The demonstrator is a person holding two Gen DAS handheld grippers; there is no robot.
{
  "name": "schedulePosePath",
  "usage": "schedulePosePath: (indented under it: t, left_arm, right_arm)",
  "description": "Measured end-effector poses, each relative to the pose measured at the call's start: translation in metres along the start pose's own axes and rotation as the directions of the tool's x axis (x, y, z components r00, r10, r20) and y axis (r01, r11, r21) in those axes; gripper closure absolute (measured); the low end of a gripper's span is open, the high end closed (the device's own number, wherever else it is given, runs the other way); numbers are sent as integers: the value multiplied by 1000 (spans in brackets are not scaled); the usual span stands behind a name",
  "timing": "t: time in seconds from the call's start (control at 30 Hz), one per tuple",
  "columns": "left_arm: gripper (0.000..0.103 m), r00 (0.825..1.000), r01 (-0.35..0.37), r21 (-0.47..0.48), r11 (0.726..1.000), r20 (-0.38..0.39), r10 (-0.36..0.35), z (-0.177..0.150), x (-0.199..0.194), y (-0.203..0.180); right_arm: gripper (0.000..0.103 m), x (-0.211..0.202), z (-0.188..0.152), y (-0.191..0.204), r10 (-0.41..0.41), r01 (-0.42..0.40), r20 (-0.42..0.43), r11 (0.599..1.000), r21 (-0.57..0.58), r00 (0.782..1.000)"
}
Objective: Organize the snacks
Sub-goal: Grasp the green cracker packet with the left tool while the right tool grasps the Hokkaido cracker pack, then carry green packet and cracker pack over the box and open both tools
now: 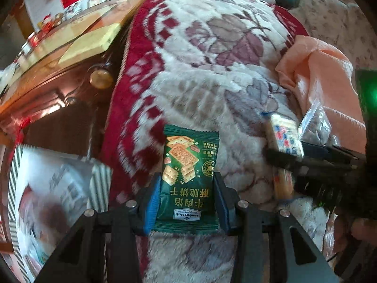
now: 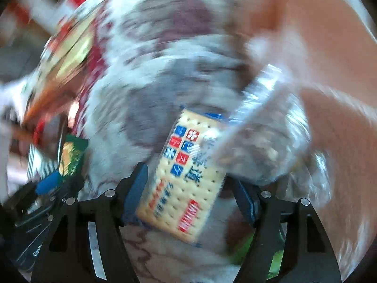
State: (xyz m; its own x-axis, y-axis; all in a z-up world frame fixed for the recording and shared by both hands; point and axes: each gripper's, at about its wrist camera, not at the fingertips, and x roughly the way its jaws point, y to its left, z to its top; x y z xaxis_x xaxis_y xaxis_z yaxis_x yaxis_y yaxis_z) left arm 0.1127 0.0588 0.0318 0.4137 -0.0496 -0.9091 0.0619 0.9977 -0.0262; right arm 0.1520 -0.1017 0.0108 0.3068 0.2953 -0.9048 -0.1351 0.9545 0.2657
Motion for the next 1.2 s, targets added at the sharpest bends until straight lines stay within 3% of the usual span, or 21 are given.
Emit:
schedulePosePath:
  t: [0.07, 0.13, 0.3, 0.37, 0.77, 1.2]
  left_arm:
    - [59, 1000, 9, -11, 1000, -5, -9, -6, -2, 2]
    - [59, 1000, 8, -12, 1000, -8, -8, -9, -2, -1]
    - [59, 1000, 27, -10, 1000, -6, -27, -15, -2, -7]
    - [59, 1000, 30, -13, 999, 0, -30, -18, -6, -8]
    - [59, 999, 3, -43, 999, 46, -1, -55, -42, -1]
    - [59, 995, -42, -66, 997, 86, 48, -88, -74, 13]
  right_arm:
    - [32, 0, -4, 17, -19, 21, 11, 994, -109, 1000]
    - [32, -1, -9, 19, -74, 79, 42, 990, -121, 996]
    - [47, 0, -26, 14, -50, 56, 39, 985, -165, 998]
    - [48, -7, -30, 10, -24, 29, 35, 987, -161, 999]
    - [48, -50, -73, 26, 96, -81, 81, 982, -170, 992]
    - [48, -71, -99, 60, 117, -96, 92, 974, -206, 989]
